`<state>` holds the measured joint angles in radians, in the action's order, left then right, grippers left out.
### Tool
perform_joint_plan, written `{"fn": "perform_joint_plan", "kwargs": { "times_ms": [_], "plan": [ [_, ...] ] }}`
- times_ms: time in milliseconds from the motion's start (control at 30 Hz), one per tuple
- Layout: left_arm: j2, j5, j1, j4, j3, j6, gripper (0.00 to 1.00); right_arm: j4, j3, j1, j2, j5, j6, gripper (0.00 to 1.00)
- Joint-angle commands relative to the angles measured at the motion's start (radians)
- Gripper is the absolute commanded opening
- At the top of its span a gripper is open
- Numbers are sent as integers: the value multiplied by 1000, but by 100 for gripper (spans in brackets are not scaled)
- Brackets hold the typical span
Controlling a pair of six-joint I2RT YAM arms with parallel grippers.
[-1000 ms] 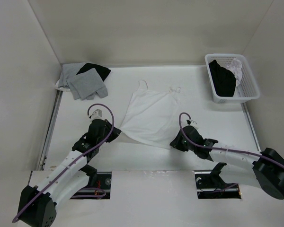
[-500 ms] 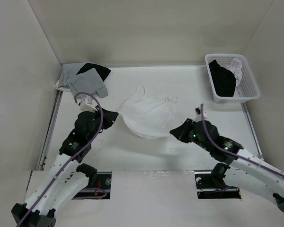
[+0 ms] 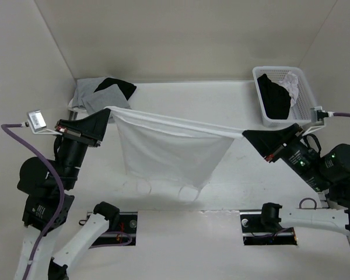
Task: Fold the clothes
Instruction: Flatten the tank top out
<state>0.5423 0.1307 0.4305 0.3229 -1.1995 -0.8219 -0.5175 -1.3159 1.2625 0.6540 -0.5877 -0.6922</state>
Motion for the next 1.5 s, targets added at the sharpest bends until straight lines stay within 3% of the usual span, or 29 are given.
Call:
{"fn": "perform_joint_plan", "kwargs": {
  "times_ms": [0, 100, 267, 400, 600, 700, 800, 933, 1133, 1300, 1467],
  "plan": [
    [21, 20, -8, 22, 61, 18, 3, -53, 0, -17, 53, -80, 76, 0],
    [47, 21, -11, 1, 139, 13, 3, -7, 43, -131, 73, -5, 82, 1],
    [160, 7, -68, -105, 233, -11, 4, 127, 110, -514, 212, 378, 60, 1],
    [353, -61, -166, -240, 192, -63, 4, 270, 58, -772, 427, 652, 14, 0],
    [620, -186, -295, -321, -79, -155, 4, 252, -277, -889, 680, 753, 10, 0],
    [668, -226, -312, -315, -191, -164, 4, 200, -429, -904, 722, 767, 16, 0],
    [645, -227, -315, -324, -195, -160, 4, 191, -436, -901, 696, 766, 20, 0],
    [570, -209, -301, -379, -5, -166, 4, 250, -232, -897, 625, 756, 13, 1],
    [435, -206, -295, -482, 466, -191, 5, 468, 312, -861, 501, 746, -69, 1],
    [381, -235, -316, -518, 762, -171, 6, 635, 691, -809, 496, 724, -133, 1],
    [274, -304, -342, -473, 981, -138, 6, 721, 929, -708, 487, 684, -193, 0]
  ]
}}
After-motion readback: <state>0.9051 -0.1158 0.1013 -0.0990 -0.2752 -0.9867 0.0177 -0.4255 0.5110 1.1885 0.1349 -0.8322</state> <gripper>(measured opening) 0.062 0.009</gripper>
